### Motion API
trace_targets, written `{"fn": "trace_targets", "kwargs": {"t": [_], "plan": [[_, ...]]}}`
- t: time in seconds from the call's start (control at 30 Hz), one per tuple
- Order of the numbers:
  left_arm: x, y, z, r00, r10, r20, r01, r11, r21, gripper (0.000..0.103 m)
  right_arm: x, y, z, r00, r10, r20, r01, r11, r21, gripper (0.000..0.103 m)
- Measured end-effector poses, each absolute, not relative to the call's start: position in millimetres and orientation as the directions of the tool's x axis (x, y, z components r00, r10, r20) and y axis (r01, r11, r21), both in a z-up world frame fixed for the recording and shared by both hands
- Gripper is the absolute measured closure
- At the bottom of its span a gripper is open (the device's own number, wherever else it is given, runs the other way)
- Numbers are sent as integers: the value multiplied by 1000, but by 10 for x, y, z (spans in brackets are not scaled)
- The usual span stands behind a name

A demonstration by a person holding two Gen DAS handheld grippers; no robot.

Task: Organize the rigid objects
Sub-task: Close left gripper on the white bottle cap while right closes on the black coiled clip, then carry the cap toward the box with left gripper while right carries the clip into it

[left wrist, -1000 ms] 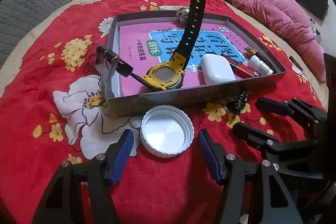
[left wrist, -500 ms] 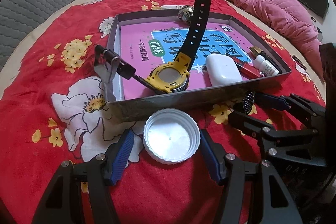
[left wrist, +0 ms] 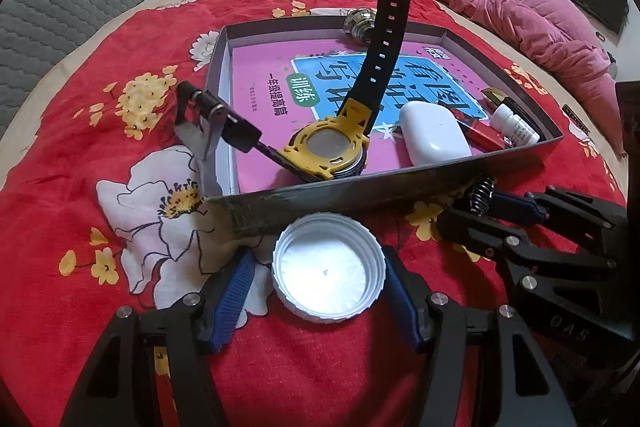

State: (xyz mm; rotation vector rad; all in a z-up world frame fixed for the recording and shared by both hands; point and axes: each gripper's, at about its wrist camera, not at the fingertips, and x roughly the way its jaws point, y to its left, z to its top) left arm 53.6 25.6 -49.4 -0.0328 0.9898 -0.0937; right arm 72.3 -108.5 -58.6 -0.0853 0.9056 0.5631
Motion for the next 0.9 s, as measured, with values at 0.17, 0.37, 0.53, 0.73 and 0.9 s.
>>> {"fn": "trace_targets", "kwargs": {"t": [0.17, 0.37, 0.53, 0.73, 0.9], "plan": [[533, 317, -485, 550, -116, -827, 57, 993, -101, 41, 708, -1122, -548, 480, 454, -751, -508, 842, 185, 70], [534, 390, -466, 554, -126, -823, 43, 992, -122, 52, 643, -1154, -473, 485, 472, -736, -519, 833, 192, 70], [522, 390, -437, 559, -129, -819, 44, 991, -126, 52, 592, -1193, -415, 489, 484, -726, -523, 829, 200, 70], [482, 423, -393, 559, -126, -820, 32, 991, -130, 52, 554, -1259, -362, 496, 487, -719, -515, 832, 208, 70], [412, 373, -318, 566, -129, -814, 47, 991, -125, 52, 538, -1327, -318, 504, 490, -711, -504, 836, 218, 70]]}}
